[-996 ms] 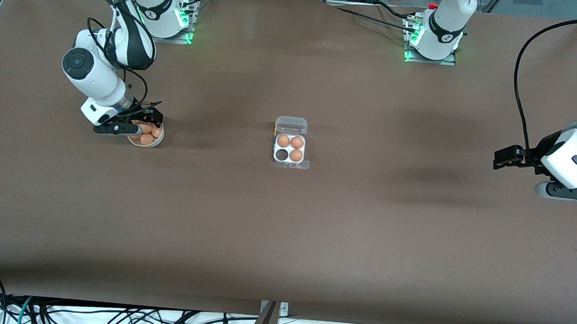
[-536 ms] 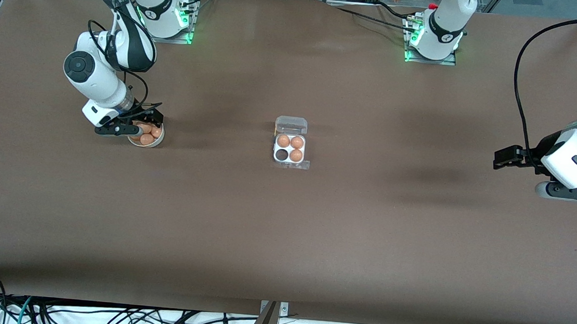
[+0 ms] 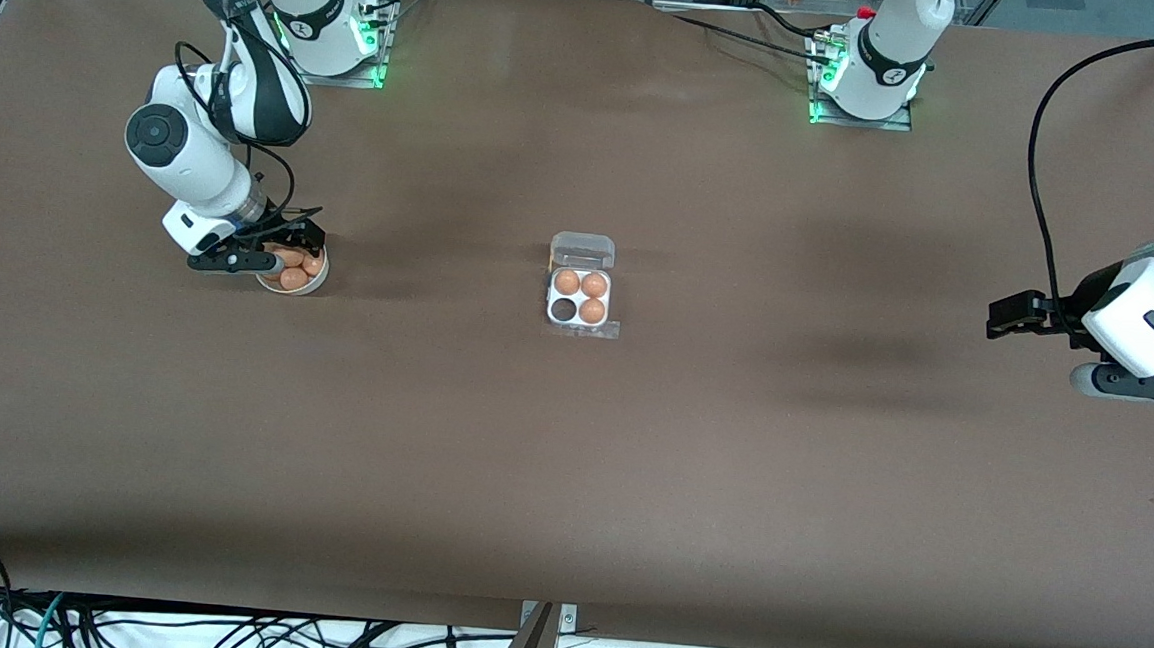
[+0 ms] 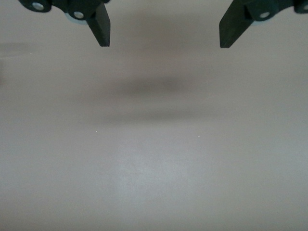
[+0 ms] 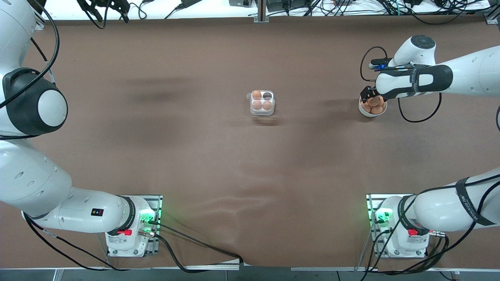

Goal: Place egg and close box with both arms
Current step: 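Lower the right gripper into the bowl and close on one egg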

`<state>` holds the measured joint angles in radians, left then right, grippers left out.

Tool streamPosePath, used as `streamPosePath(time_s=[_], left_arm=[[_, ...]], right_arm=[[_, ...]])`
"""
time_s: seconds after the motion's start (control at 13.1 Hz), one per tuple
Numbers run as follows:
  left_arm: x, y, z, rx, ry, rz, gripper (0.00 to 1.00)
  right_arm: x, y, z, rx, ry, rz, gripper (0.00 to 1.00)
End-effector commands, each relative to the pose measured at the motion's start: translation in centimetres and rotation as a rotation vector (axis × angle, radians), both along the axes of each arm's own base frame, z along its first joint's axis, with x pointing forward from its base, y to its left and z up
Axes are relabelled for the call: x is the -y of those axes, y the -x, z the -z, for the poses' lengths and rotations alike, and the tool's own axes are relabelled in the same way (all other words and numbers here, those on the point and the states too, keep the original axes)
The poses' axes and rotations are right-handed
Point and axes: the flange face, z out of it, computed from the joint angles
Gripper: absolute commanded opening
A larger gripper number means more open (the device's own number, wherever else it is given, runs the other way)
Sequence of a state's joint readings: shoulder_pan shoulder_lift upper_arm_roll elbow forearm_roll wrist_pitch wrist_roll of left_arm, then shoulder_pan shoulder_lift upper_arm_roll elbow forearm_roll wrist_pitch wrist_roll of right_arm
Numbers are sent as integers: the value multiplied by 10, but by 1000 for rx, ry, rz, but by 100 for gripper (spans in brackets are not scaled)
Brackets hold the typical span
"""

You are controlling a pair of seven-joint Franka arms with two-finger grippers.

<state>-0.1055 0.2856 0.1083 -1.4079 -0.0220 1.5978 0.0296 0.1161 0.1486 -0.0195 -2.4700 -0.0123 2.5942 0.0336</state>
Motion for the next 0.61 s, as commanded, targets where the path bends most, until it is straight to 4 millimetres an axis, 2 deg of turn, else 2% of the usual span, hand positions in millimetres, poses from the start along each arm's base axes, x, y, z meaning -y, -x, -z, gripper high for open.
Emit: streamPosePath(time_s=[0.0,0.38,0.46,0.54], left_arm=[[-2,-3,-5,6,25,16,100],[-2,-3,-5,6,25,14,100],[-2,-3,-5,6,25,14,100],[-2,-3,-5,6,25,16,100]], right_arm=[[4,-6,2,7,-1,-9,97],[5,-6,3,6,-1,-6,88],[5,-6,3,6,0,-7,78],[5,-6,2,7,0,-7,72]])
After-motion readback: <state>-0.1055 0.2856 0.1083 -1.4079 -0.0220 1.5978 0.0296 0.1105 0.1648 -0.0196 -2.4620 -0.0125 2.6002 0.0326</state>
